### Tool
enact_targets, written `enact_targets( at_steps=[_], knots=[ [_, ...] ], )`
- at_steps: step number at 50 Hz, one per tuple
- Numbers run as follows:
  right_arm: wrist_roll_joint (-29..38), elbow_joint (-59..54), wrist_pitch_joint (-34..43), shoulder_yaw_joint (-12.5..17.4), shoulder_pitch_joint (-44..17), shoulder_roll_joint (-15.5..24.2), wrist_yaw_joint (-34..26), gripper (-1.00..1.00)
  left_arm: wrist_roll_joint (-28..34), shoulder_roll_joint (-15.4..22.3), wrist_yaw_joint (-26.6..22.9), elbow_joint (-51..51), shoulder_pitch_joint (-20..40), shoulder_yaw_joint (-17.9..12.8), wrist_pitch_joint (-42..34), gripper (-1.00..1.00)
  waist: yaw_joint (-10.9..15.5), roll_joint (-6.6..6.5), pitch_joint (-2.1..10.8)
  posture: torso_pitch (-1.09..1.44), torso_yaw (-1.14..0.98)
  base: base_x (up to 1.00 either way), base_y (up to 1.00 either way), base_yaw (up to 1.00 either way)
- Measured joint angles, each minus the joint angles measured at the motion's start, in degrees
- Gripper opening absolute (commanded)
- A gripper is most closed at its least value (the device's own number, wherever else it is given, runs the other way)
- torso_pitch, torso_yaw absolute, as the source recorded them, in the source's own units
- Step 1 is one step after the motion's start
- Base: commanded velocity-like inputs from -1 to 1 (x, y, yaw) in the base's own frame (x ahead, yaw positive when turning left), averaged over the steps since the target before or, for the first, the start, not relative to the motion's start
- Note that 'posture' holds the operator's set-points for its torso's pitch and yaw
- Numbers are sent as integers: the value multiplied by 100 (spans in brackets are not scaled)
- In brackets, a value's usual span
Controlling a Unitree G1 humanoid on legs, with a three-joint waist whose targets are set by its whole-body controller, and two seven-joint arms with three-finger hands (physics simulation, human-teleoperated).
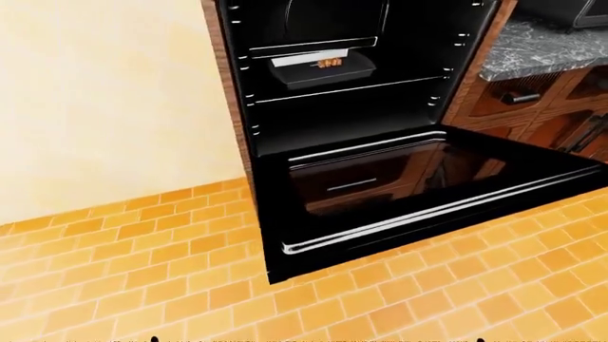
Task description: Close the oven door.
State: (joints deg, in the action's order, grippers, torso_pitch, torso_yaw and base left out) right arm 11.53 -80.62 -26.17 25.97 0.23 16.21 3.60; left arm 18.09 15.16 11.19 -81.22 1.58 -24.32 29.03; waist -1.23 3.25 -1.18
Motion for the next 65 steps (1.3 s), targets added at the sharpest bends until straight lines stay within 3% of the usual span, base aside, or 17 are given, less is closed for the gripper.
enact_targets(
  at_steps=[4,7,12,22,24,28,31,36,41,48,51,53,56,58,62,64,65],
  knots=[
    [0,30,-21,6,-11,17,7,100,-21,52,41,55,7,-25,35,100,16,-389,-59,0,0,0,33,0],
    [0,15,-24,6,-7,-7,12,100,-31,87,60,51,-3,-32,46,100,69,-764,-6,0,0,0,33,0],
    [62,-50,-6,-70,-9,-161,-84,100,-61,124,96,66,-12,-51,23,100,137,-626,-24,0,0,0,33,0],
    [-5,6,-47,-37,7,-54,-6,100,-54,97,68,35,-20,-23,24,100,85,131,-63,0,0,0,33,0],
    [-9,15,-32,-30,-6,-8,-5,100,-55,25,63,37,-1,-10,17,100,10,37,-80,0,0,0,34,0],
    [-24,-2,-16,-21,18,-7,6,100,-21,-16,8,-5,-11,25,9,100,-4,43,6,0,0,0,33,0],
    [-22,22,-20,-15,-5,14,0,100,-34,30,23,33,2,-1,22,100,21,-175,-46,0,0,0,33,0],
    [-23,14,-26,-10,-3,-5,4,100,-57,85,56,51,-1,-21,41,100,70,-760,-9,0,0,0,33,0],
    [42,-47,-7,-88,-12,-161,-95,100,-82,126,91,69,-10,-46,16,100,141,-628,-25,0,0,0,33,0],
    [4,5,-24,-24,13,-41,-14,100,-60,91,76,52,-12,-21,40,100,86,-129,-79,0,0,0,33,0],
    [4,3,-31,-30,-2,-51,-19,100,-65,98,62,33,-21,-25,24,100,81,145,-60,0,0,0,33,0],
    [5,10,-4,-10,-22,1,-26,100,-61,21,56,31,0,-7,15,100,10,30,-69,0,0,0,32,0],
    [0,1,18,19,-5,9,-17,100,-25,-25,11,0,-9,34,17,100,-14,64,7,0,0,0,33,0],
    [8,10,9,22,-10,12,-17,100,-24,0,9,9,-8,21,24,100,7,-10,4,0,0,0,33,0],
    [18,29,-25,20,-10,13,-3,100,-51,50,45,52,-1,-6,45,100,23,-401,-65,0,0,0,33,0],
    [22,12,-24,20,3,12,-1,100,-63,60,53,52,-6,-13,51,100,44,-690,-40,0,0,0,33,0],
    [20,9,-21,21,-10,-24,5,100,-67,93,55,46,-6,-18,44,100,74,-743,-11,0,0,0,33,0]
  ],
)
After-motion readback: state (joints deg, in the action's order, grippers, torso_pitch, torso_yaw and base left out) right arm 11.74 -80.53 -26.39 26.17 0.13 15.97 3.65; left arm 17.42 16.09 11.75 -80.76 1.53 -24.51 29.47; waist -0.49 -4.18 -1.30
